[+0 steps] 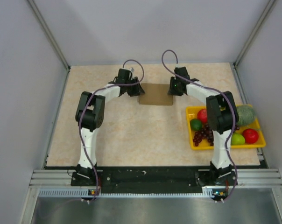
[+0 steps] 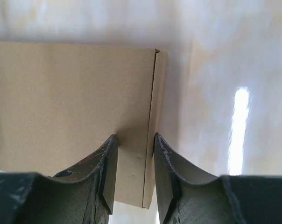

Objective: Fold the paper box

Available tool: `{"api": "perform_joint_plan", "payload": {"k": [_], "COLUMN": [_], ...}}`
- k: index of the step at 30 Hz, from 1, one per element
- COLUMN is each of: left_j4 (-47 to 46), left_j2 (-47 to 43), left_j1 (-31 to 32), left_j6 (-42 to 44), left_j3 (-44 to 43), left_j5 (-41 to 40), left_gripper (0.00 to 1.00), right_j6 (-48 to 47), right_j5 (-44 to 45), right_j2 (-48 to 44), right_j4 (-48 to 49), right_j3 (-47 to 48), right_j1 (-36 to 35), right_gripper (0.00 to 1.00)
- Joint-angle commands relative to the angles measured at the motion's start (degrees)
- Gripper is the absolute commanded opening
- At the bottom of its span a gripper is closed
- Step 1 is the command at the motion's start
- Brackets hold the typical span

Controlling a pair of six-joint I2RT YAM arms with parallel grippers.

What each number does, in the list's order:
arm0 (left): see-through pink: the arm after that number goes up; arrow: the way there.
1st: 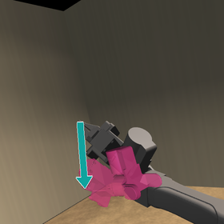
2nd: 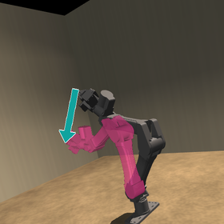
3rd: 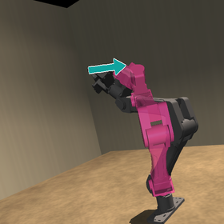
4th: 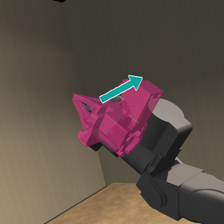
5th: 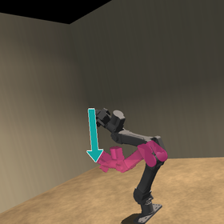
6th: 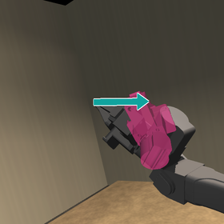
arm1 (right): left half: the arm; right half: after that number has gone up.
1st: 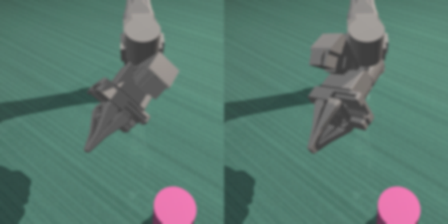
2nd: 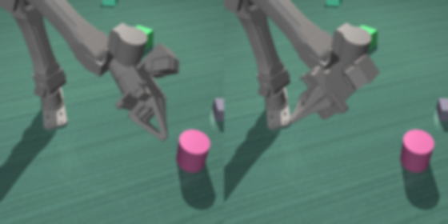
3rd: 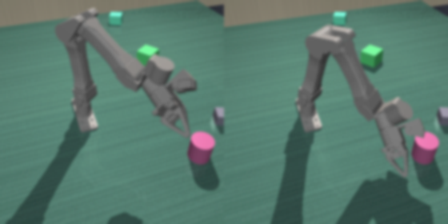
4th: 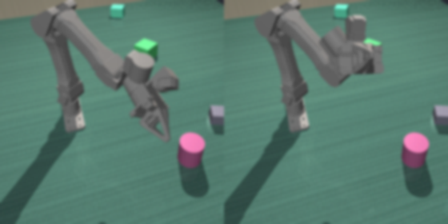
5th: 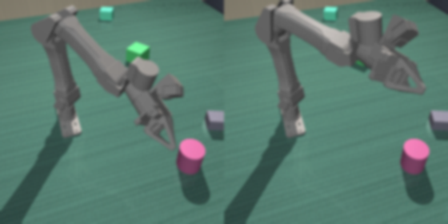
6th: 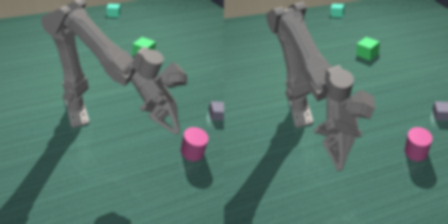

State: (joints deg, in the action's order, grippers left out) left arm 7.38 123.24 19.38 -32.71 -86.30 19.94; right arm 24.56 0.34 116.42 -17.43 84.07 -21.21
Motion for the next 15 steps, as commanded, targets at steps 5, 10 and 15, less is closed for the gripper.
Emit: {"api": "perform_joint_plan", "payload": {"k": [5,10,15], "left_j4": [-6.93,-11.77,-8.63], "left_j2": [19.04,24.41,22.85], "left_j1": [0.14,-0.65,-1.71], "left_j6": [-7.98,-10.71,-7.73], "left_j3": [-32.51,-37.70,-38.42], "left_j5": [6.95,5.81,5.63], "left_gripper": [0.37,0.38,0.61], "right_j6": [-3.89,-4.52,-7.68], "right_j5": [-8.68,-10.97,-8.80], "right_j2": [16.54,24.20,24.73], "right_j4": [3.90,3.46,1.88], "right_j3": [27.06,37.99,39.15], "right_j1": [2.14,3.37,3.46], "right_gripper": [0.31,0.33,0.55]}}
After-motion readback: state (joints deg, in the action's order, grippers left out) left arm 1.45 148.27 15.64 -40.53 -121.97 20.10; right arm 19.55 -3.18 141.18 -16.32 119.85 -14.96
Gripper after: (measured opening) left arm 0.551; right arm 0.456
